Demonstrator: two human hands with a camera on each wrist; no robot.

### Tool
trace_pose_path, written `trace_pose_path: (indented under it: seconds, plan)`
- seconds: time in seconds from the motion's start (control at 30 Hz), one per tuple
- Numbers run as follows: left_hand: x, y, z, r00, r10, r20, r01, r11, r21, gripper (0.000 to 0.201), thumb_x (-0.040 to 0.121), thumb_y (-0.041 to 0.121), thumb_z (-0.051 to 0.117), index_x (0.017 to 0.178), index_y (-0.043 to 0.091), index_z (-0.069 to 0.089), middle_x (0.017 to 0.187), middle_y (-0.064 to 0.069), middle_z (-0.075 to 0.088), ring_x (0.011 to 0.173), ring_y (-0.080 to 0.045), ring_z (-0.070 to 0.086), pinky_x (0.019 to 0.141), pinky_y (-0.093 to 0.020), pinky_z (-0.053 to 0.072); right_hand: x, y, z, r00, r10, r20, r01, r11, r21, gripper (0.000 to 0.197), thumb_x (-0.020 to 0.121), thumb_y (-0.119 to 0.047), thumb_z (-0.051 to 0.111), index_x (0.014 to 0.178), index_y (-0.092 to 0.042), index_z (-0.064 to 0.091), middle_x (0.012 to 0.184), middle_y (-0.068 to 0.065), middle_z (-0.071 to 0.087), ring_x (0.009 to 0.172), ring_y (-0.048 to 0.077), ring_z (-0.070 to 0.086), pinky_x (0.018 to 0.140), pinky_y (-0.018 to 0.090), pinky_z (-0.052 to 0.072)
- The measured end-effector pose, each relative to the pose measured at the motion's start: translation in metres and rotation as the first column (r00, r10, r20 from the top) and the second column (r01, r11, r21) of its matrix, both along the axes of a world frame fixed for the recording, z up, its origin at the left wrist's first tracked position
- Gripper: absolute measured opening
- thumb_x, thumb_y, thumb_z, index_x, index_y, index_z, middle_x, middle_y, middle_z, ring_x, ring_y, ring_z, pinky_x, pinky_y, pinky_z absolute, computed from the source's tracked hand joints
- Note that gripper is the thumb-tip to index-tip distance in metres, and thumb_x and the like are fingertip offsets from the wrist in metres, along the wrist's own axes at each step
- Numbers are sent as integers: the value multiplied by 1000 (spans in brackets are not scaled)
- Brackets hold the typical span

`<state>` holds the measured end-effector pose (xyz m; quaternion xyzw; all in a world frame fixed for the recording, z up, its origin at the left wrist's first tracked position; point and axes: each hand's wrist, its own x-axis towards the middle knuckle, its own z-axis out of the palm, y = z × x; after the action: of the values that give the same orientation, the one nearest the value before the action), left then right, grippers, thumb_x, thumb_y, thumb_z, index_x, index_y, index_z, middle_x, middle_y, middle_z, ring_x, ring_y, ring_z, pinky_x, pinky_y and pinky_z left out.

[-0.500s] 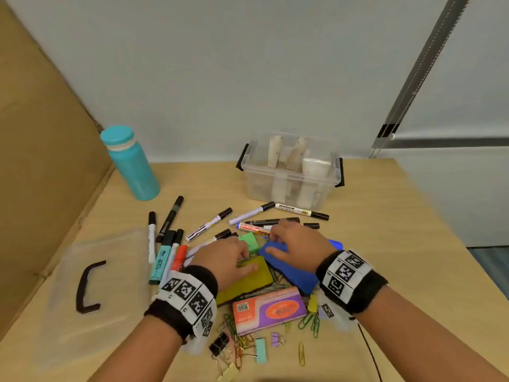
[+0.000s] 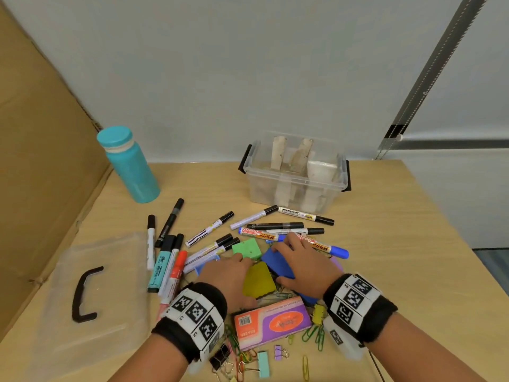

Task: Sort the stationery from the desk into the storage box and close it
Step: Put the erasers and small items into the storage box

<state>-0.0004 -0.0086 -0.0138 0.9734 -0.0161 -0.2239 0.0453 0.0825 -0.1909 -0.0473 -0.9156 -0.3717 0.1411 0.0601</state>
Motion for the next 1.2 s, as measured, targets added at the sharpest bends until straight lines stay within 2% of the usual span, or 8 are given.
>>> trace_pose_path:
  seconds: [0.2,0.37,0.5,0.7,0.83,0.97,1.1,1.2]
  plan:
    - [-3,25,22,973,221,73,-187,930,-317,74,77,63,54,140,29,35,135,8,46,115,-14,54,96,-34,47,6,-8,-1,994,-38,-102,50,991,125,63,80,-43,64,136,-29,37,125,1,35,107,22,47,88,36,49]
    - [-4,47,34,877,481,1,-313,572,-758,37,94,40,45,127,24,50,102,-2,57,80,-12,57,69,-21,47,13,-14,19,906,-173,-386,322,875,363,60,82,-35,64,134,-29,33,128,-2,47,112,17,54,92,34,49]
    - [6,60,38,803,577,-148,-400,339,-852,42,79,44,39,106,16,56,89,-11,53,77,-22,51,71,-34,43,19,-17,44,804,-192,-563,503,724,472,54,88,-27,61,131,-31,28,120,-6,56,94,10,62,76,23,50]
    - [14,65,35,683,654,-325,-406,-30,-913,31,99,20,28,86,15,56,77,-11,56,67,-22,52,68,-33,42,24,-15,75,633,-97,-768,701,494,515,35,97,-27,43,129,-37,31,105,9,63,74,22,62,63,33,53]
    - [17,67,36,637,666,-388,-411,-132,-902,34,98,25,29,81,11,54,70,-13,55,63,-24,51,64,-33,43,27,1,78,545,-63,-836,782,398,480,40,95,-38,49,131,-39,34,106,9,64,80,23,64,65,32,55]
    - [17,69,35,604,666,-438,-416,-204,-886,41,96,34,32,83,9,63,71,-13,62,65,-25,57,67,-34,47,24,16,77,547,-63,-835,761,452,465,30,95,-33,48,125,-36,47,98,7,64,76,20,59,63,31,49]
    - [20,71,32,561,694,-452,-402,-248,-881,44,94,41,37,84,10,66,70,-12,63,62,-24,58,64,-33,47,21,27,73,398,50,-916,834,396,384,35,94,-39,38,117,-23,59,88,14,62,70,24,57,71,39,46]
    - [19,66,31,593,701,-395,-360,-208,-910,43,96,47,37,99,15,66,76,-7,69,67,-20,64,64,-29,51,17,35,77,488,-9,-873,767,481,424,41,94,-50,42,106,-17,62,71,-1,68,62,15,63,63,29,50]
